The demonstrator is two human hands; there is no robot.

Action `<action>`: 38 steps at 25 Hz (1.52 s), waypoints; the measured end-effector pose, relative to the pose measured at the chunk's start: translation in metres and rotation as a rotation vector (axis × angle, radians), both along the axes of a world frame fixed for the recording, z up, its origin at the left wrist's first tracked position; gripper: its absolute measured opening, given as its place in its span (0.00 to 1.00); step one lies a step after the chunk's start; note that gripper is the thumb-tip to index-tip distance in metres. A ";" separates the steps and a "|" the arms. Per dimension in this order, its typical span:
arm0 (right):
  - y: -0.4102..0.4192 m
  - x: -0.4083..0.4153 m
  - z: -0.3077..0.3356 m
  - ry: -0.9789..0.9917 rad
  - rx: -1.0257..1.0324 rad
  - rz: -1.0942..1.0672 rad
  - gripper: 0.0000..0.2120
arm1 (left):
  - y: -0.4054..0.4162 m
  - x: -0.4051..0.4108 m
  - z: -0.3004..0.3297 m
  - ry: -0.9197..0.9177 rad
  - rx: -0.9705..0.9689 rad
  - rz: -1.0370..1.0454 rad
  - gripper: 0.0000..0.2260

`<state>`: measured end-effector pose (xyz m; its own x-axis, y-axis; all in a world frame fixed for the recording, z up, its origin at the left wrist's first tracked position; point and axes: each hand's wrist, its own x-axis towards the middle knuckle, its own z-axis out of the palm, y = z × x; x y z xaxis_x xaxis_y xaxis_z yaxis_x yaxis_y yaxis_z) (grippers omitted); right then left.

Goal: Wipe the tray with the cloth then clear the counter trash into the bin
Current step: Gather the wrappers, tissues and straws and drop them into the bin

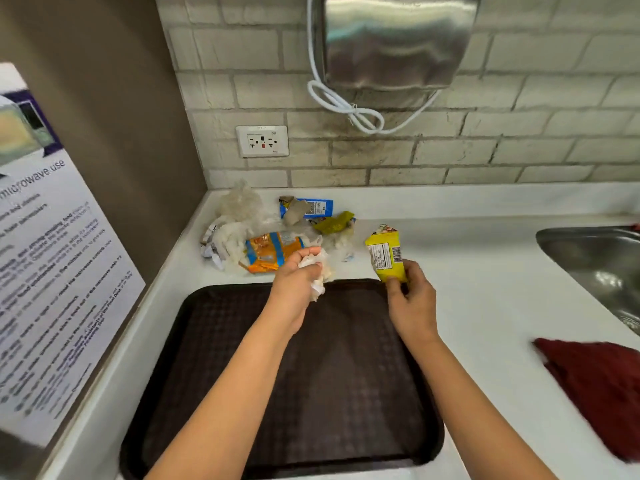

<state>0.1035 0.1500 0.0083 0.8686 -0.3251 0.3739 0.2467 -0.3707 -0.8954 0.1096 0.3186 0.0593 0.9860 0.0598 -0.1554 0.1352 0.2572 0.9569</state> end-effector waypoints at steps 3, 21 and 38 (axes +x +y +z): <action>-0.002 -0.046 -0.005 0.004 -0.022 -0.023 0.15 | -0.008 -0.034 -0.001 0.051 -0.066 -0.043 0.13; -0.084 -0.232 -0.089 -0.061 -0.037 -0.203 0.09 | -0.095 -0.191 -0.057 0.174 0.075 -0.386 0.07; -0.225 -0.420 -0.277 0.599 0.135 -0.223 0.12 | -0.252 -0.321 -0.246 0.686 0.272 -0.458 0.19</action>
